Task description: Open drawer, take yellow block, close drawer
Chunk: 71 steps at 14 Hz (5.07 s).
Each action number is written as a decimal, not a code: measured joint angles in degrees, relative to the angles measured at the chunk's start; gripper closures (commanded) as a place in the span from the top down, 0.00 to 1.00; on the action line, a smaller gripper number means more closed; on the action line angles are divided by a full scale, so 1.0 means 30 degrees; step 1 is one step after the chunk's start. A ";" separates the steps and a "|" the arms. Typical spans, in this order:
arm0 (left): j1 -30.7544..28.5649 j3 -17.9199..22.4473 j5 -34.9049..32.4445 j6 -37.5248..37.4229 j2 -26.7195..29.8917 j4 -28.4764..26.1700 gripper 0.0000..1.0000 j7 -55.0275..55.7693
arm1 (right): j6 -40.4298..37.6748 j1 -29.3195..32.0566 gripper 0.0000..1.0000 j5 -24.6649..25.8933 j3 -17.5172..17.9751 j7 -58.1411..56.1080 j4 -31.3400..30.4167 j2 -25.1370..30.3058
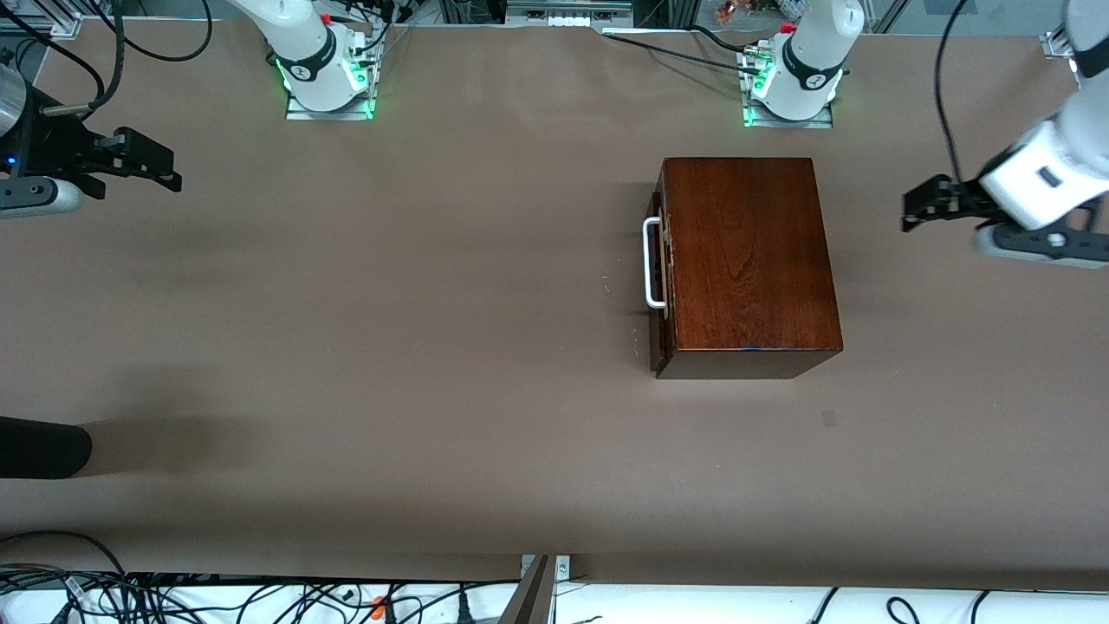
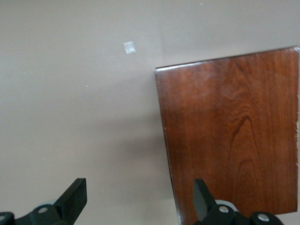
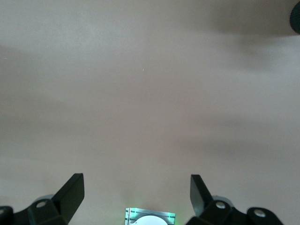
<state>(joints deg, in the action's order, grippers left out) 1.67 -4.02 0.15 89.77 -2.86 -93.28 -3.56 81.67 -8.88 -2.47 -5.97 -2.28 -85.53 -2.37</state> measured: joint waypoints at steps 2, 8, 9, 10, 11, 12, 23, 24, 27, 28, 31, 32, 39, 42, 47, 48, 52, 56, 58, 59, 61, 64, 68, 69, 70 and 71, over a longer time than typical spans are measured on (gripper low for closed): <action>0.0155 -0.1312 -0.0002 0.0000 -0.0508 -0.0004 1.00 0.0068 | 0.0000 -0.0001 1.00 0.0000 0.0001 0.0000 0.0000 0.0000; 0.3145 -0.3354 -0.0096 0.1435 -0.4099 0.1508 1.00 0.3967 | 0.0000 -0.0006 1.00 -0.0005 0.0005 0.0000 0.0001 0.0000; 0.4431 -0.3443 -0.0559 0.1895 -0.4799 0.1829 1.00 0.5930 | 0.0000 -0.0006 1.00 -0.0008 0.0004 0.0000 0.0001 0.0001; 0.5640 -0.3490 -0.1218 0.2286 -0.5399 0.2025 1.00 0.7733 | 0.0000 -0.0006 1.00 -0.0009 0.0004 0.0000 0.0001 0.0000; 0.6783 -0.3502 -0.1861 0.2755 -0.5975 0.2119 1.00 0.9413 | 0.0000 -0.0006 1.00 -0.0009 0.0004 0.0000 0.0001 0.0001; 0.7748 -0.3505 -0.2348 0.3385 -0.6540 0.2161 1.00 1.0846 | 0.0000 -0.0006 1.00 -0.0010 0.0005 0.0000 0.0000 0.0000; 0.9896 -0.3461 -0.5081 0.4691 -0.9664 0.1823 1.00 1.5915 | 0.0000 -0.0012 1.00 -0.0018 0.0027 0.0000 0.0000 0.0000; 0.9983 -0.3460 -0.5376 0.4691 -0.9748 0.1695 1.00 1.6221 | 0.0000 -0.0012 1.00 -0.0018 0.0027 0.0000 0.0000 0.0000; 1.0125 -0.3459 -0.5800 0.4691 -0.9929 0.1409 1.00 1.6743 | 0.0000 -0.0013 1.00 -0.0019 0.0059 0.0000 0.0000 0.0000; 1.0130 -0.3458 -0.5971 0.4691 -0.9973 0.1333 1.00 1.6884 | 0.0000 -0.0016 1.00 -0.0019 0.0075 -0.0001 0.0000 0.0000; 1.0149 -0.3454 -0.6022 0.4692 -1.0128 0.1000 1.00 1.7258 | 0.0000 -0.0019 1.00 -0.0019 0.0083 0.0000 0.0000 0.0000; 1.0170 -0.3454 -0.6022 0.4724 -1.0235 0.0976 1.00 1.7295 | 0.0000 -0.0019 1.00 -0.0019 0.0083 0.0000 0.0000 0.0000; 1.0289 -0.3421 -0.6065 0.6264 -1.0680 0.0917 1.00 1.8523 | 0.0000 -0.0016 1.00 -0.0019 0.0025 0.0000 0.0000 0.0000; 1.0628 -0.3431 -0.5493 0.7935 -1.0677 0.0922 1.00 1.9132 | 0.0000 -0.0015 1.00 -0.0019 0.0016 0.0000 0.0000 0.0000; 1.1029 -0.3337 -0.5025 0.9111 -1.0698 0.0924 1.00 1.9167 | 0.0000 -0.0015 1.00 -0.0019 0.0005 0.0000 0.0000 0.0000; 1.1028 -0.3335 -0.5011 0.9116 -1.0699 0.0927 1.00 1.9167 | 0.0000 -0.0014 1.00 -0.0019 -0.0001 0.0000 0.0000 0.0000; 1.1131 -0.3297 -0.4813 0.9297 -1.0700 0.1021 1.00 1.9155 | 0.0000 -0.0008 1.00 -0.0019 -0.0044 -0.0001 0.0000 0.0000; 1.1227 -0.3249 -0.4813 0.9286 -1.0703 0.1070 1.00 1.9146 | 0.0000 -0.0008 1.00 -0.0019 -0.0057 0.0000 0.0000 0.0000; 1.1298 -0.3264 -0.5032 0.9115 -1.0705 0.1103 1.00 1.9082 | 0.0000 -0.0007 1.00 -0.0019 -0.0063 -0.0001 0.0000 0.0000; 1.1424 -0.3321 -0.5369 0.8908 -1.0705 0.1144 1.00 1.9077 | 0.0000 -0.0007 1.00 -0.0019 -0.0065 0.0000 0.0000 0.0000; 1.1754 -0.3385 -0.5677 0.8330 -1.0707 0.1444 1.00 1.9078 | 0.0000 -0.0007 1.00 -0.0019 -0.0068 0.0000 0.0000 0.0000; 1.2059 -0.3495 -0.5676 0.6904 -1.0700 0.2759 1.00 1.9078 | 0.0000 -0.0007 1.00 -0.0019 -0.0071 0.0000 0.0000 0.0000; 1.1908 -0.3461 -0.5673 0.3030 -1.0160 0.5523 1.00 1.8176 | -0.0001 -0.0007 1.00 -0.0019 -0.0074 0.0000 0.0000 0.0000; 1.1648 -0.3428 -0.5624 0.2112 -0.9818 0.6074 1.00 1.7715 | 0.0000 -0.0008 1.00 -0.0020 -0.0073 0.0000 0.0000 0.0000; 1.1166 -0.3406 -0.5468 0.1262 -0.9367 0.6533 1.00 1.7117 | -0.0001 -0.0007 1.00 -0.0019 -0.0074 0.0000 -0.0001 0.0000; 1.0491 -0.3380 -0.5182 0.0589 -0.8861 0.6848 1.00 1.6416 | 0.0000 -0.0008 1.00 -0.0020 -0.0075 -0.0001 0.0000 0.0001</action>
<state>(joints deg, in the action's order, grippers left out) 33.14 -14.16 -15.40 91.54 -29.45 -72.74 45.69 81.67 -8.90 -2.53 -6.19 -2.28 -85.52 -2.37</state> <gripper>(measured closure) 0.000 0.000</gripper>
